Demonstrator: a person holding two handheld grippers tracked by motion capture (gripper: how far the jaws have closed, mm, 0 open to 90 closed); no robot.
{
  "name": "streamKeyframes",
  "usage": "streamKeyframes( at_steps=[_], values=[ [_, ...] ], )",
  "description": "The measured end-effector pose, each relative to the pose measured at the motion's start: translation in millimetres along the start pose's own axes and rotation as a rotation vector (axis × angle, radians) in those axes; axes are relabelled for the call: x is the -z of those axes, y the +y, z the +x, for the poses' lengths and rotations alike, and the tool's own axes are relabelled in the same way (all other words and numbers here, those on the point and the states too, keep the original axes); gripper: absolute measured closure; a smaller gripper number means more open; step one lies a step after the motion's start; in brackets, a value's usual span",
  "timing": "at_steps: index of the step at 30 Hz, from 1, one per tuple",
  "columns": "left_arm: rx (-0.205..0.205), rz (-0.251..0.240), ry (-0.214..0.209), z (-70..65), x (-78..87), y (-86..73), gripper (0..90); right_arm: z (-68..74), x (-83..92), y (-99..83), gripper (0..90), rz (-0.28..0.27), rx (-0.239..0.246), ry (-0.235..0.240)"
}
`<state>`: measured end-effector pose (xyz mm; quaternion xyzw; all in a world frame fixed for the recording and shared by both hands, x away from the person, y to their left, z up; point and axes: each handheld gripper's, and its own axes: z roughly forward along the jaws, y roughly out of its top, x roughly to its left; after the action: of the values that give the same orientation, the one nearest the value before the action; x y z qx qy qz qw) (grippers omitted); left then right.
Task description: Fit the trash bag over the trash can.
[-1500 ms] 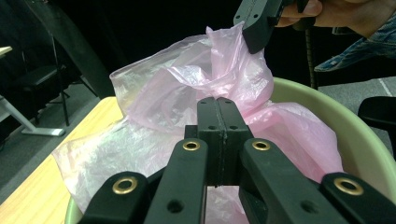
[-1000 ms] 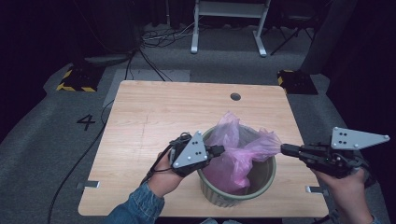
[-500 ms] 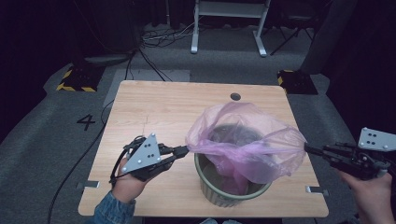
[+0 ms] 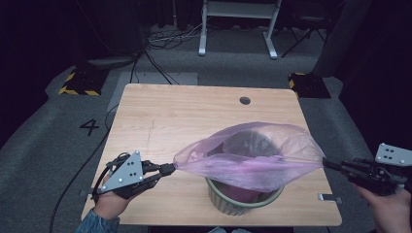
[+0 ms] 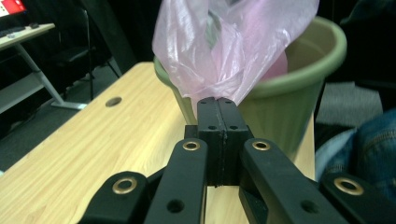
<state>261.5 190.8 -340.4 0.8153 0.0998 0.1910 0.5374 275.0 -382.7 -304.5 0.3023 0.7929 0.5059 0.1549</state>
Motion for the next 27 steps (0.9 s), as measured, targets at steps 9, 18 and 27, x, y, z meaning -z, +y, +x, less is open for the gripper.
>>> streamKeyframes(
  at_steps=[9,18,27],
  values=[
    [0.075,-0.100,-0.031,5.1,0.8,16.1,40.6,13.2,1.9,11.8,69.2,-0.028,0.099,-0.047],
    [0.075,-0.148,0.019,14.5,5.4,52.3,35.2,4.1,4.7,35.6,43.9,-0.108,0.129,-0.071],
    [0.034,-0.049,0.032,20.1,-37.9,79.1,42.4,-12.4,-30.7,52.3,40.3,-0.066,0.151,-0.034]
  ],
)
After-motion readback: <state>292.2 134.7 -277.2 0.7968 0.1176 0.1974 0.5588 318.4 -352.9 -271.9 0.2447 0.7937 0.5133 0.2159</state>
